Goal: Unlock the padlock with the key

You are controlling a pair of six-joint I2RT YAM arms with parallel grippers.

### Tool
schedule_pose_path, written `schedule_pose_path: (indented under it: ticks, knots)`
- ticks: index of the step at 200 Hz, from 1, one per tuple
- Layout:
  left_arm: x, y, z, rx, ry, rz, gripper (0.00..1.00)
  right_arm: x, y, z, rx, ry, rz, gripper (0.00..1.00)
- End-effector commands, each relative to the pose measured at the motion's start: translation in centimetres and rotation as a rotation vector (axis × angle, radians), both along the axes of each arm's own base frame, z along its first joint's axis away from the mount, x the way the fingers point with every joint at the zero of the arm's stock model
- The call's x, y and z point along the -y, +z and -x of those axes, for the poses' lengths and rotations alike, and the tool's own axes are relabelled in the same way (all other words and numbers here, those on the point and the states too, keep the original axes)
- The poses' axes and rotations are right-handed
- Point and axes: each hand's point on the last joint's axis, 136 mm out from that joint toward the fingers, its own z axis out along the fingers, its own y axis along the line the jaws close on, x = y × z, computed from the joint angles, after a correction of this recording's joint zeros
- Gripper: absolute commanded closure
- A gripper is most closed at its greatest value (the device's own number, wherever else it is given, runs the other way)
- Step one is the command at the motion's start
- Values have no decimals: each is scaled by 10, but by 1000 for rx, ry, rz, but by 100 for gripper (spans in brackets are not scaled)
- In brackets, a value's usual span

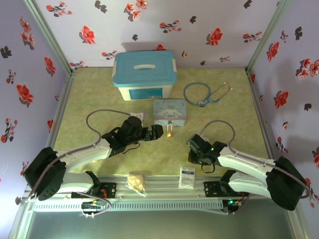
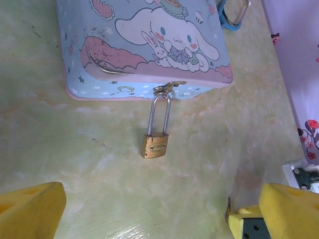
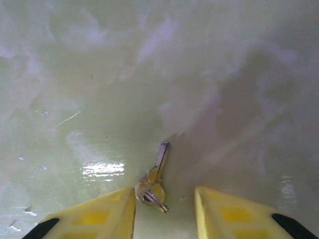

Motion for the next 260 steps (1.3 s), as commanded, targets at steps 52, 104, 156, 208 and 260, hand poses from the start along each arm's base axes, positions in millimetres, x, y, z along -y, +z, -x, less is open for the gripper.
schedule_pose_path:
  ticks: [52, 104, 156, 208, 260]
  knots:
    - [5, 2, -5, 12, 20, 23, 0, -13, -17, 6, -38, 39, 12, 83]
    - [11, 3, -1, 43, -51, -1, 0, -16, 2, -5, 20, 136, 46, 100]
    - [34, 33, 20, 213, -344, 6, 2, -68, 58, -15, 148, 454, -226, 100]
    - [43, 25, 25, 84, -342, 173, 24, -100, 119, -17, 352, 563, -462, 100]
    - [61, 23, 27, 0, -356, 272, 34, -104, 138, -26, 421, 558, -464, 100]
